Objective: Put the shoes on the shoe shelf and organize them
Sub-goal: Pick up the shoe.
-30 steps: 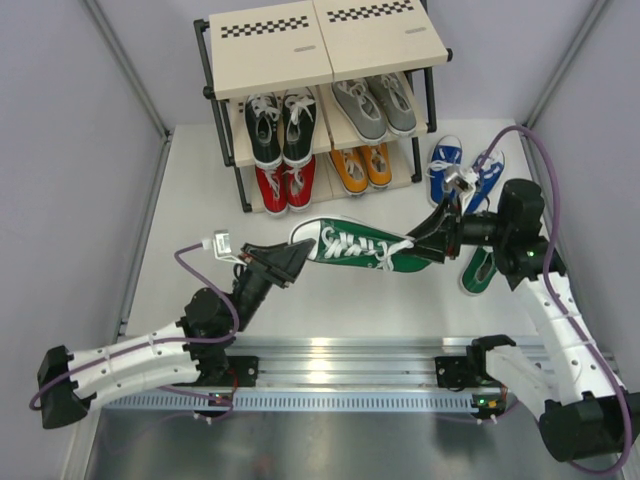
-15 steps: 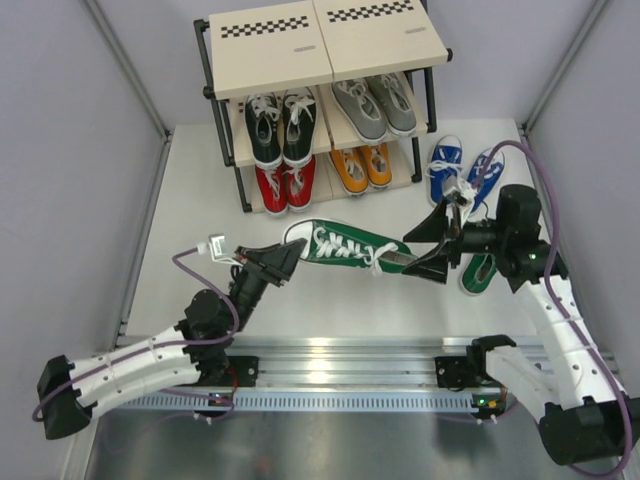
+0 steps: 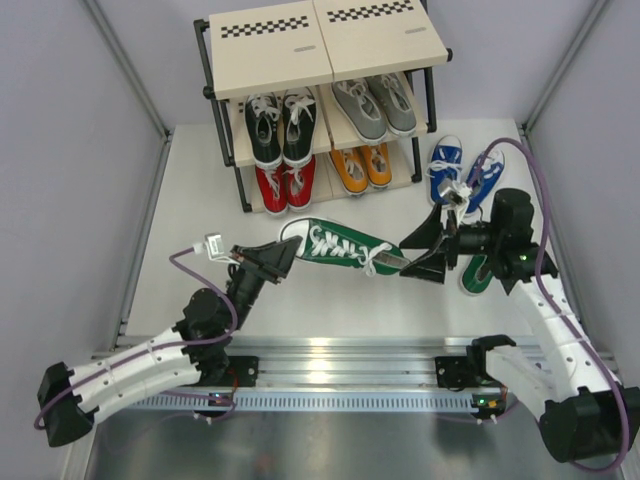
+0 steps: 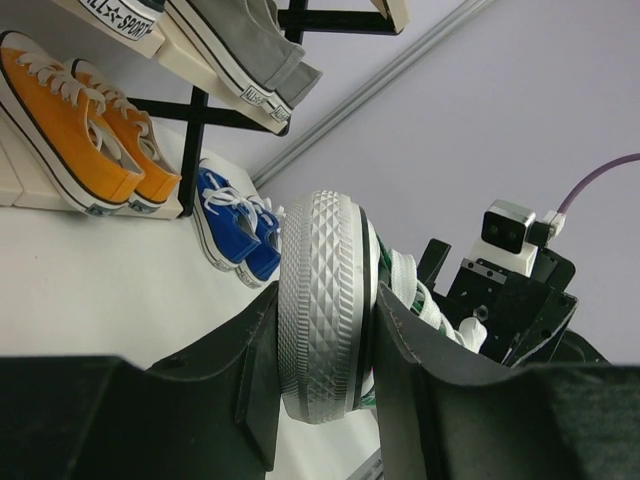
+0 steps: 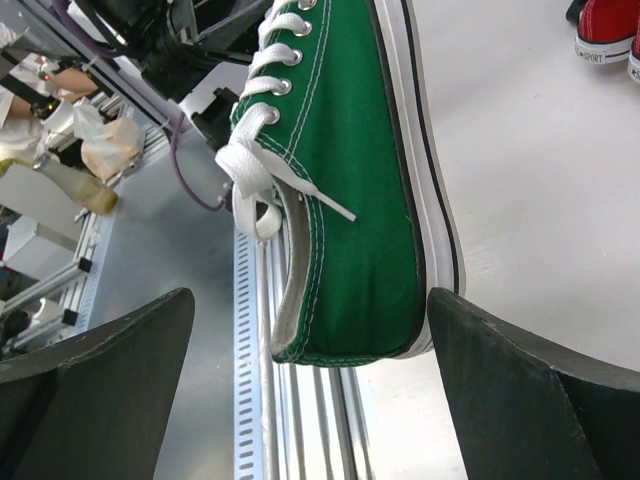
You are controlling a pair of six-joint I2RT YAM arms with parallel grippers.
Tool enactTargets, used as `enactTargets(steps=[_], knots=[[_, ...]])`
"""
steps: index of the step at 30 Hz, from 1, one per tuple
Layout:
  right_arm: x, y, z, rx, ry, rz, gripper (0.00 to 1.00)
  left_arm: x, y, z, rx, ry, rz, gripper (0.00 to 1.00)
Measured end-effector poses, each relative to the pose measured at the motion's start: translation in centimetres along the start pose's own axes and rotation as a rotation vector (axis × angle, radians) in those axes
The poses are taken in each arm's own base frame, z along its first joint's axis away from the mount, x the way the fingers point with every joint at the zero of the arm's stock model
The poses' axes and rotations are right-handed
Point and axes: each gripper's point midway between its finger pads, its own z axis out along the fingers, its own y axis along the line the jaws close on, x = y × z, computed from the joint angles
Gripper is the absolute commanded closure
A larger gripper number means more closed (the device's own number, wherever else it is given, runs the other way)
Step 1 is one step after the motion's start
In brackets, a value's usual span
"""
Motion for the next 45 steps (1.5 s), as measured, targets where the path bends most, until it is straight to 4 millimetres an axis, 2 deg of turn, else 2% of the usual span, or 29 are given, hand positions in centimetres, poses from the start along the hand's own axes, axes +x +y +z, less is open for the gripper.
enactTargets(steps=[8,15,20,23,28,31,34,35,37,38,40,45], knots=[[0.3,-1.5,0.3,0.066,0.005,0.021,0.01,0.9,0.3,0.5,-0.001,0.022,0.003,1.0],[0.3,-2.8,0.0,0.135,0.0,0.014,0.01,1.3,-0.8,0.3,0.047,0.05,-0.018,1.0],[0.1,-2.1,0.1,0.097,-0.011,0.03,0.0,0.9,-1.3,0.1,0.065,0.044,-0.026,1.0],[0.6,-1.7,0.3,0.058,-0.014,0.074,0.01,0.8,-1.4,0.2,0.068,0.041,-0.025,1.0],[1.1,-1.0,0.6,0.014,-0.005,0.124,0.06,1.3,-1.6,0.9,0.068,0.047,-0.021,1.0],[0.8,-0.8,0.8,-0.003,-0.007,0.135,0.13,1.3,-2.0,1.3,0.077,0.046,-0.024,1.0],[0.6,-0.7,0.9,-0.019,-0.008,0.141,0.3,1.3,-2.5,1.8,0.086,0.044,-0.024,1.0],[0.6,-0.7,0.9,-0.018,-0.009,0.148,0.42,1.2,-2.7,1.9,0.09,0.043,-0.023,1.0],[0.6,-0.9,0.9,-0.012,-0.014,0.166,0.57,1.1,-3.1,2.0,0.108,0.044,-0.02,1.0],[0.7,-0.9,0.9,-0.009,-0.013,0.182,0.74,1.1,-3.4,2.0,0.119,0.044,-0.017,1.0],[0.7,-0.8,1.0,-0.019,-0.012,0.192,1.0,1.0,-3.8,2.0,0.135,0.045,-0.017,1.0],[0.5,-0.2,0.9,-0.036,-0.013,0.188,1.0,0.7,-4.0,2.2,0.143,0.042,-0.018,1.0]])
